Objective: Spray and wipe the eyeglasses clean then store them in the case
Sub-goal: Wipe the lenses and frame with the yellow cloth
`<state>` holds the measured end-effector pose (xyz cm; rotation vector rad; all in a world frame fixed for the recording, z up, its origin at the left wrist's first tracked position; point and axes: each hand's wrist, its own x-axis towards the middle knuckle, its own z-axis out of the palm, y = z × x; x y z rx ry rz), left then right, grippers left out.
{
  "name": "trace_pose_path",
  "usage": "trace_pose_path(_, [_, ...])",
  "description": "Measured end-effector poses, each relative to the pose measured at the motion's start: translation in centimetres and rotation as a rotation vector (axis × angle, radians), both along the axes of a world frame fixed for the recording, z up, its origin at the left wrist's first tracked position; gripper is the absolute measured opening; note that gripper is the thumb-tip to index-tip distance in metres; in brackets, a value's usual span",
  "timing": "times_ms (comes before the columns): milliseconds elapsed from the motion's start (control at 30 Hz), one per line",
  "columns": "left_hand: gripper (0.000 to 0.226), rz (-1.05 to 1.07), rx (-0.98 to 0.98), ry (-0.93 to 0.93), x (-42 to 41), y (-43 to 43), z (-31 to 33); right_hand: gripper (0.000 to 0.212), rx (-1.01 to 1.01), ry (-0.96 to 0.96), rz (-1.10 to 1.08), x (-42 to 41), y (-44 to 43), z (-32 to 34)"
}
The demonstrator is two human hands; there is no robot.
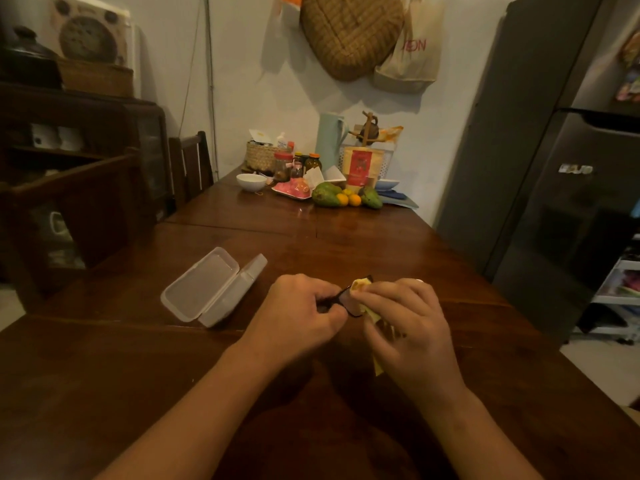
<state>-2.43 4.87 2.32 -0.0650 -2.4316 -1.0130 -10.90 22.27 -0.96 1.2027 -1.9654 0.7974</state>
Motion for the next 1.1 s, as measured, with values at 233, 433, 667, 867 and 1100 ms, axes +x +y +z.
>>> trace_pose_path(233, [0.015,-0.044,0.177,-0.094,0.4,-0.2,0.6,0.033,0.066,0.051,-0.017,0.2,0.7,0.3])
trace_pose_path(433, [0.016,-0.095,0.215,-0.109,0.8,0.3,1.0,0.041,0.024,-0.003,-0.053,0.6,0.2,0.4])
trace_pose_path(667, [0.017,-0.065,0.237,-0.087,1.0,0.2,1.3,0.034,0.042,0.056,0.064,1.0,0.4,0.4])
trace_pose_path(867, [0.015,-0.07,0.203,-0.081,1.1,0.3,1.4,0.039,-0.02,0.011,-0.052,0.5,0.6,0.5])
trace_pose_path(1100, [0.019,-0.029,0.222,-0.085,1.0,-0.4,1.3,0.036,0.099,0.08,0.095,0.6,0.1,0.2])
